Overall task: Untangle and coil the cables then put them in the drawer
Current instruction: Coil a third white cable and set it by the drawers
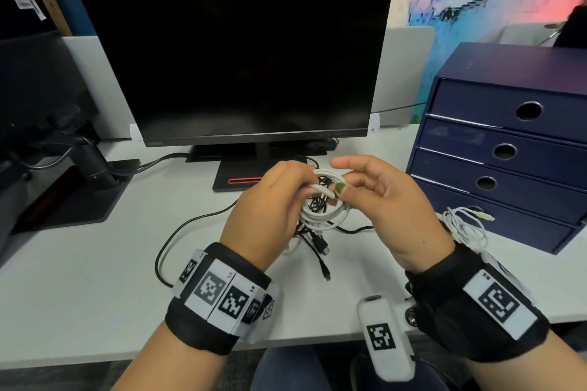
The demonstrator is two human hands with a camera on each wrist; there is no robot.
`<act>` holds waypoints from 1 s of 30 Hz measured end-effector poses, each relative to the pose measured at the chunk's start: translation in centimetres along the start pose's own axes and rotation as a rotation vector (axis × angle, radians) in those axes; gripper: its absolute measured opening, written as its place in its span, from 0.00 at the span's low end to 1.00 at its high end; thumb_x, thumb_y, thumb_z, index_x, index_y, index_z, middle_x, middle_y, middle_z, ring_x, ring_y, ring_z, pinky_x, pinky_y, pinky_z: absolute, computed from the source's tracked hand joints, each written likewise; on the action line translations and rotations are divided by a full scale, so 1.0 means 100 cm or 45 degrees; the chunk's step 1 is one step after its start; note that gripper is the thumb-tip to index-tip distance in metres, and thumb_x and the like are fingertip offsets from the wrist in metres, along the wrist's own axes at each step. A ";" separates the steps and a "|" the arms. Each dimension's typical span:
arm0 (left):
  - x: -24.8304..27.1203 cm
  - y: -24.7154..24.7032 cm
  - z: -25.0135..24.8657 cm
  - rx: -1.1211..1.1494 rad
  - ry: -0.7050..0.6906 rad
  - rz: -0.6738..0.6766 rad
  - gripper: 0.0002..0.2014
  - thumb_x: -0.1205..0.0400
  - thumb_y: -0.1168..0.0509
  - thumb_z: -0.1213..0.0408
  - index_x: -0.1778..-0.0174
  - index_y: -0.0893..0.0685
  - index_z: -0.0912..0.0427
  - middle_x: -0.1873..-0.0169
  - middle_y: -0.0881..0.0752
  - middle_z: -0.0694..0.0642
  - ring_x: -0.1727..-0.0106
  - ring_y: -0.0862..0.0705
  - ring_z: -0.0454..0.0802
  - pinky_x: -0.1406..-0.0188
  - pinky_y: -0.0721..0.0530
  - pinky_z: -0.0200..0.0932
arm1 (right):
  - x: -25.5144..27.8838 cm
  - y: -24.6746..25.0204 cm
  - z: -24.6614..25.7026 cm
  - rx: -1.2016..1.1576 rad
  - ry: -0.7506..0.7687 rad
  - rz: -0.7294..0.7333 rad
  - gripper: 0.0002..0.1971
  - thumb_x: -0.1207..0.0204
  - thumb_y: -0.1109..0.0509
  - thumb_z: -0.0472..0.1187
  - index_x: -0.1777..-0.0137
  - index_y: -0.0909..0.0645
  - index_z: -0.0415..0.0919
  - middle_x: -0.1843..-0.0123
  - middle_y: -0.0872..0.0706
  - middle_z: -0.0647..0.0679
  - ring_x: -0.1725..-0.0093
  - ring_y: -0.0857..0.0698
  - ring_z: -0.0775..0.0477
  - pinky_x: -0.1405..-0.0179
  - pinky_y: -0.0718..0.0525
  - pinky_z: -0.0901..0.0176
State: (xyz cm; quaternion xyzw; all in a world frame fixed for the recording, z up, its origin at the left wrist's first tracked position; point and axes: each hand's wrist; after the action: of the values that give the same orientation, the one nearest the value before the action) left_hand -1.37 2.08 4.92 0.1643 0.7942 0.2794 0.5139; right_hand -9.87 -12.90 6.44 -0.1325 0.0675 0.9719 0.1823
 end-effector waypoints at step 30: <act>-0.014 -0.012 -0.018 0.610 0.629 0.086 0.05 0.22 0.28 0.62 0.52 0.12 0.49 0.61 0.10 0.48 0.65 0.12 0.49 0.65 0.11 0.45 | 0.007 0.023 -0.022 0.168 -0.073 -0.155 0.10 0.24 0.28 0.33 0.49 0.11 0.48 0.60 0.08 0.49 0.66 0.15 0.56 0.69 0.18 0.68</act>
State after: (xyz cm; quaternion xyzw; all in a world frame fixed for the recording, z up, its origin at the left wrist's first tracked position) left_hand -2.37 -0.11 5.76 0.2341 0.9318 0.1331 0.2434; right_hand -10.82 -15.18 4.38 -0.0962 0.1181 0.9559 0.2513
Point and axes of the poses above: each hand's wrist, its own x-axis away from the middle knuckle, its own y-axis out of the back of the hand, z = x × y
